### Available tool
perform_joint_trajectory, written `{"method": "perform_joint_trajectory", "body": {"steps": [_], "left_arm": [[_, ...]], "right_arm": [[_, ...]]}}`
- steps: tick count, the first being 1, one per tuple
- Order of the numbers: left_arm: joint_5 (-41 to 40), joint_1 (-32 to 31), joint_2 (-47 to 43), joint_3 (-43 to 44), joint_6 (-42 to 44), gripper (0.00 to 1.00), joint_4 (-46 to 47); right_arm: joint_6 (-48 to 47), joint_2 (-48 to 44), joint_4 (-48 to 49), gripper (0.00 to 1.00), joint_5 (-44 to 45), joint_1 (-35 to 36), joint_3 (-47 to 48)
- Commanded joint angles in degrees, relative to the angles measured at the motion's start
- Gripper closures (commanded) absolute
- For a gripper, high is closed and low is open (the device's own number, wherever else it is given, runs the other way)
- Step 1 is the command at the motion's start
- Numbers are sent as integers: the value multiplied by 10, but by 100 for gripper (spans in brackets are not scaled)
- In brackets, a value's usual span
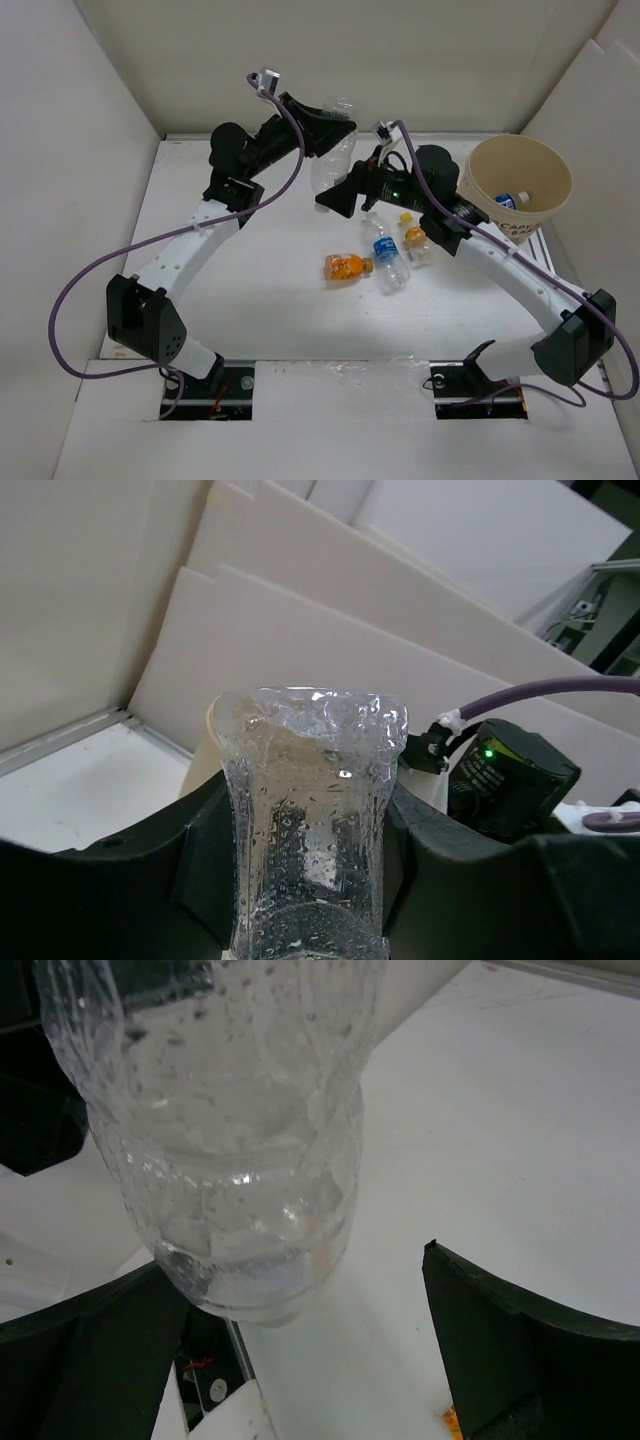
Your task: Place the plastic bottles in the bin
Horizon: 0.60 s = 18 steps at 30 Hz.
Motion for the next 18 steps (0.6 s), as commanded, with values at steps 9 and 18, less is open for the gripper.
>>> {"method": "perform_joint_trajectory", "body": {"steps": [9, 18], "left_arm": [[76, -11, -31, -25, -86, 69, 100], [-188, -11, -48, 60, 71, 0, -243]], "right_arm": [[42, 40, 201, 47, 9, 0, 53], [-30, -11, 85, 99, 147, -76, 48]]}}
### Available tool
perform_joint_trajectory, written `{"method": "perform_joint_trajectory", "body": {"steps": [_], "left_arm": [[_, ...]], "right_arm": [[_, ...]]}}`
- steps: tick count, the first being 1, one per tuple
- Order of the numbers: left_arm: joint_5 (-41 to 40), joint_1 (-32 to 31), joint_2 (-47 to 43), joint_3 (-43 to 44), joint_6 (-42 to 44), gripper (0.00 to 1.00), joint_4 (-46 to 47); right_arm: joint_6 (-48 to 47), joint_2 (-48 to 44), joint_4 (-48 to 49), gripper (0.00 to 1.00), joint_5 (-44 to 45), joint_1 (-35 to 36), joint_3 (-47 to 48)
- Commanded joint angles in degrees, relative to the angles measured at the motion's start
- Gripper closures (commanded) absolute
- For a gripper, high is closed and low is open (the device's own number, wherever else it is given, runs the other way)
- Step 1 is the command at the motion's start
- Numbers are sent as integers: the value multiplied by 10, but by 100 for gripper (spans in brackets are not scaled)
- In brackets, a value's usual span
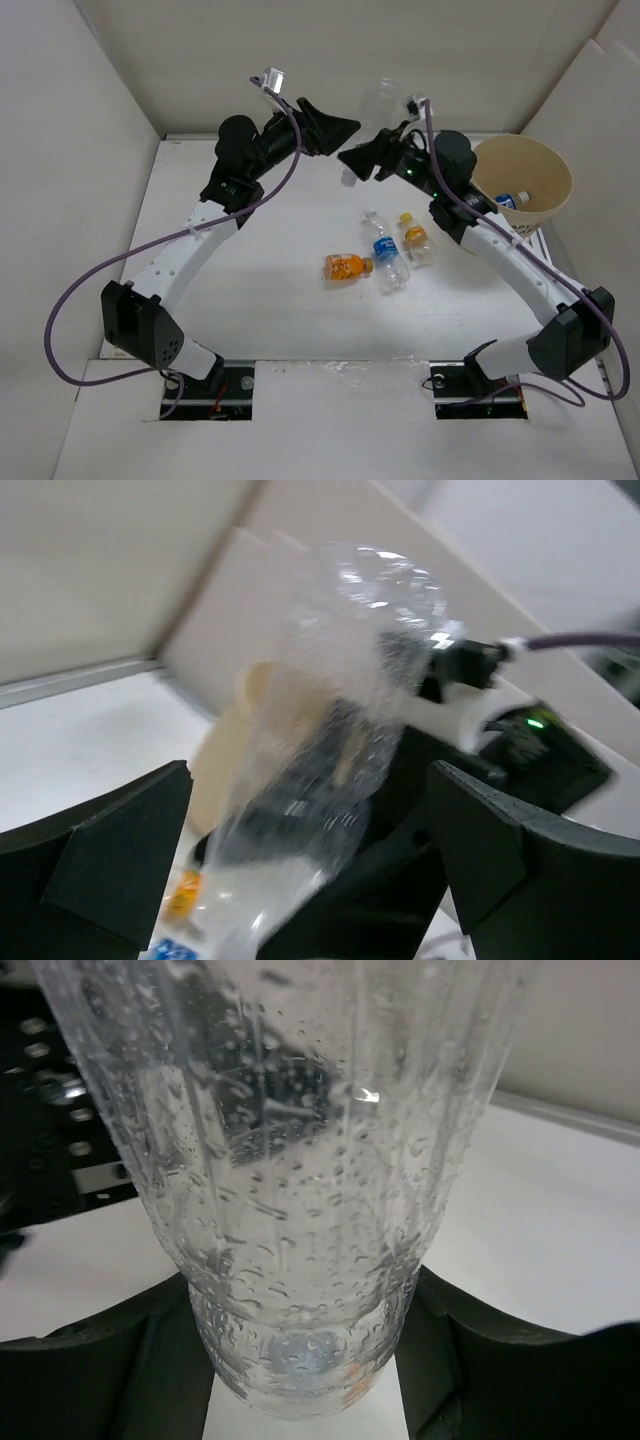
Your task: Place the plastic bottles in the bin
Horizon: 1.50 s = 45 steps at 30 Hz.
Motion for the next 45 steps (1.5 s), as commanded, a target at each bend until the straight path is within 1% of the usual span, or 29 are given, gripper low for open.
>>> {"method": "perform_joint_trajectory", "body": {"steps": [1, 2, 3, 4, 5, 6, 7, 9, 10, 11, 12, 16, 18, 19, 20, 21, 22, 25, 26, 27, 28, 31, 34, 36, 37, 40, 43, 45], "left_arm": [[-187, -2, -34, 70, 92, 0, -193], [-260, -2, -34, 83, 113, 0, -248], [-289, -2, -34, 83, 113, 0, -270], [-331, -2, -40, 83, 131, 0, -296], [-331, -2, -40, 83, 139, 0, -296], [-348, -2, -47, 65, 140, 0, -310], [-371, -2, -47, 53, 147, 0, -310], [-376, -2, -65, 23, 158, 0, -302], [-383, -2, -65, -9, 158, 0, -297], [-383, -2, -72, -23, 158, 0, -297], [-383, -2, -72, -33, 166, 0, -297], [-407, -30, -67, -52, 171, 0, -322], [-392, -35, -61, -69, 171, 0, -328], [-386, -35, -61, -75, 171, 0, -328], [-371, -35, -61, -90, 171, 0, -328], [-364, -35, -61, -96, 171, 0, -328], [-357, -35, -61, -103, 171, 0, -328], [-343, -50, -61, -114, 178, 0, -337], [-356, -61, -54, -108, 183, 0, -350], [-396, -94, -36, -92, 197, 0, -381], [-417, -110, -25, -85, 205, 0, -394], [-457, -163, 12, -74, 228, 0, -417], [-437, -176, 24, -85, 262, 0, -407], [-422, -182, 36, -85, 262, 0, -401], [-422, -182, 45, -85, 262, 0, -407], [-413, -182, 64, -66, 248, 0, -432], [-449, -215, 91, -47, 253, 0, -460], [-480, -230, 117, -30, 267, 0, -482]], "right_arm": [[-60, -54, -56, 99, 129, -66, 21], [-71, -74, -75, 99, 159, -82, 21], [-79, -84, -92, 99, 191, -96, 21], [-86, -100, -130, 99, 276, -118, 21], [-95, -100, -147, 99, 325, -128, 21], [-102, -112, -160, 99, 366, -138, 21], [-108, -117, -169, 99, 451, -146, 21], [-114, -117, -196, 99, 524, -177, 21], [-114, -117, -209, 99, 554, -191, 29], [-97, -117, -224, 99, 582, -227, 29], [-85, -117, -247, 99, 582, -248, 36], [-36, -104, -268, 98, 613, -323, 36], [-25, -95, -291, 90, 613, -351, 44], [-25, -90, -300, 58, 613, -351, 56], [-25, -82, -307, 21, 613, -351, 62], [-18, -82, -314, 1, 630, -351, 62], [-18, -76, -334, 1, 631, -351, 72], [-12, -81, -345, 1, 639, -351, 80], [-12, -92, -351, 1, 639, -351, 80], [-7, -97, -351, 1, 639, -343, 80], [-7, -103, -351, 1, 639, -343, 80], [-7, -122, -363, 1, 623, -325, 86], [-26, -154, -363, 1, 568, -298, 72], [-32, -175, -351, 1, 522, -276, 44], [-33, -194, -351, 1, 510, -267, 35], [-45, -211, -358, 1, 495, -227, 14], [-63, -211, -366, 1, 490, -187, 7], [-69, -211, -372, 1, 463, -175, 7]]}}
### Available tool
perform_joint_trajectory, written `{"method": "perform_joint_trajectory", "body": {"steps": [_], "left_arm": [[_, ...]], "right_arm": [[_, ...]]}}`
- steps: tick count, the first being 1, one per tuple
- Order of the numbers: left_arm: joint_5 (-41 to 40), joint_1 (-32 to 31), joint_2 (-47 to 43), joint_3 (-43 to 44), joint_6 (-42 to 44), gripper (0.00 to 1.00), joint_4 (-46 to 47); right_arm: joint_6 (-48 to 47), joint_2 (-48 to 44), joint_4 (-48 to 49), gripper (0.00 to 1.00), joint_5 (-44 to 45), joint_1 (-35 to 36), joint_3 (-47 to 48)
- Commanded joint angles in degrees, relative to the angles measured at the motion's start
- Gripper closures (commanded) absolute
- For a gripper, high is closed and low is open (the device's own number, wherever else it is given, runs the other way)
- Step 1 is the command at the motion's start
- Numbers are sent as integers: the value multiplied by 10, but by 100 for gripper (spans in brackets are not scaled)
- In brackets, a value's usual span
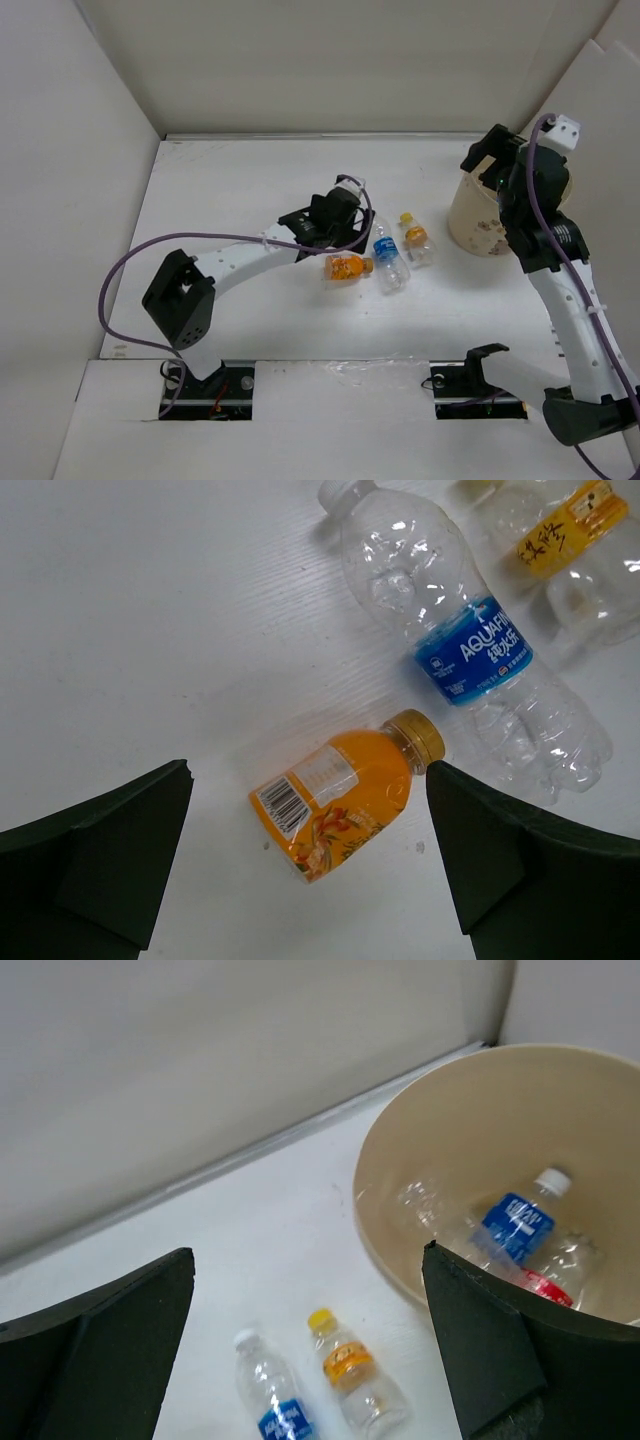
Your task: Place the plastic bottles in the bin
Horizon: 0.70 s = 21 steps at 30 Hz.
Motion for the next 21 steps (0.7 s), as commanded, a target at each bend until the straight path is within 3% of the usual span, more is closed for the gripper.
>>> {"method": "perform_joint_trajectory", "body": {"steps": [1, 12, 21], "left_arm": [[-49, -34, 28, 44, 19, 0, -44], [-13, -40, 31, 36, 45, 0, -53], [-5, -68, 51, 42, 126, 0, -59]], "right_arm": [[-32, 0, -6, 1, -56, 31, -14], [-55, 0, 8, 1, -87, 66, -37], [-60, -23, 2, 1, -98, 91, -37]]}}
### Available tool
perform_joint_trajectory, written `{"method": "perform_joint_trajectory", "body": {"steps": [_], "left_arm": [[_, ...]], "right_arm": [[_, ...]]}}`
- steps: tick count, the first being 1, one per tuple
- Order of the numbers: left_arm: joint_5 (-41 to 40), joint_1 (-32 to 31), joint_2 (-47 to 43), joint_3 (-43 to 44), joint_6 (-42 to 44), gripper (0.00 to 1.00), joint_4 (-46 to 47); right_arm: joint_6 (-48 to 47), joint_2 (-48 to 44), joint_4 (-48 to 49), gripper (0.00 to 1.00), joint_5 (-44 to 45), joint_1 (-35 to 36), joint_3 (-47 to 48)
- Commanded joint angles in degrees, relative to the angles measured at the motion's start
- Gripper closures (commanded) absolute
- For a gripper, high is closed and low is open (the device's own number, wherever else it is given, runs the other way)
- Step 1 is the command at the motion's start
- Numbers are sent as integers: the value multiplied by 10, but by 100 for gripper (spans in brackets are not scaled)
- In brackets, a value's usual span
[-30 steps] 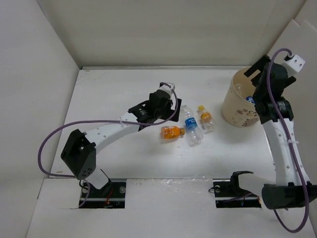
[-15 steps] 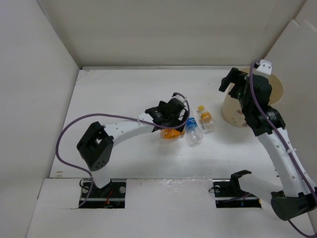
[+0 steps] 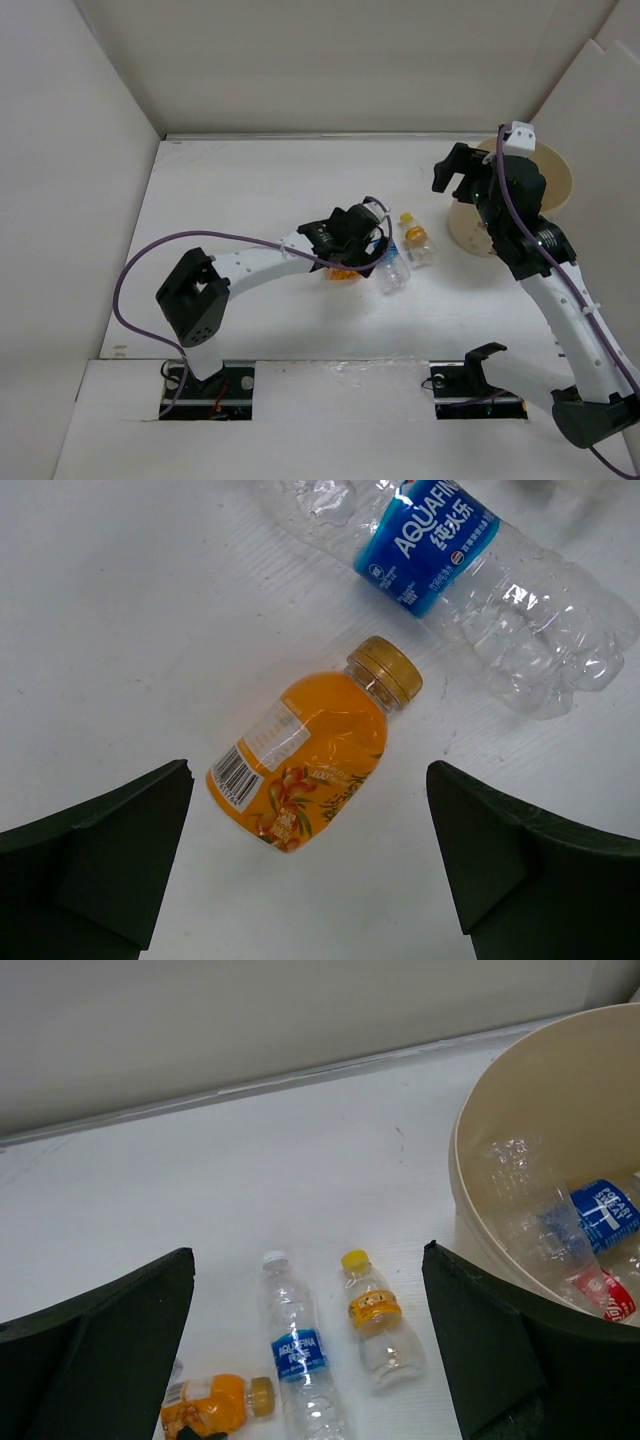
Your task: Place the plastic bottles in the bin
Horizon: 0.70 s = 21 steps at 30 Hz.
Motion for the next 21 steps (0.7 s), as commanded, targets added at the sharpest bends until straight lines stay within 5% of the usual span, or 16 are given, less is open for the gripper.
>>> {"method": "perform_joint_trajectory", "body": {"steps": [1, 21], "left_arm": [[3, -2, -1, 15, 49, 0, 0], [52, -2, 101, 1, 137, 0, 62]], "right_arm": [[-11, -21, 11, 1, -8, 15, 2], [-11, -66, 0, 1, -2, 44, 2]]}}
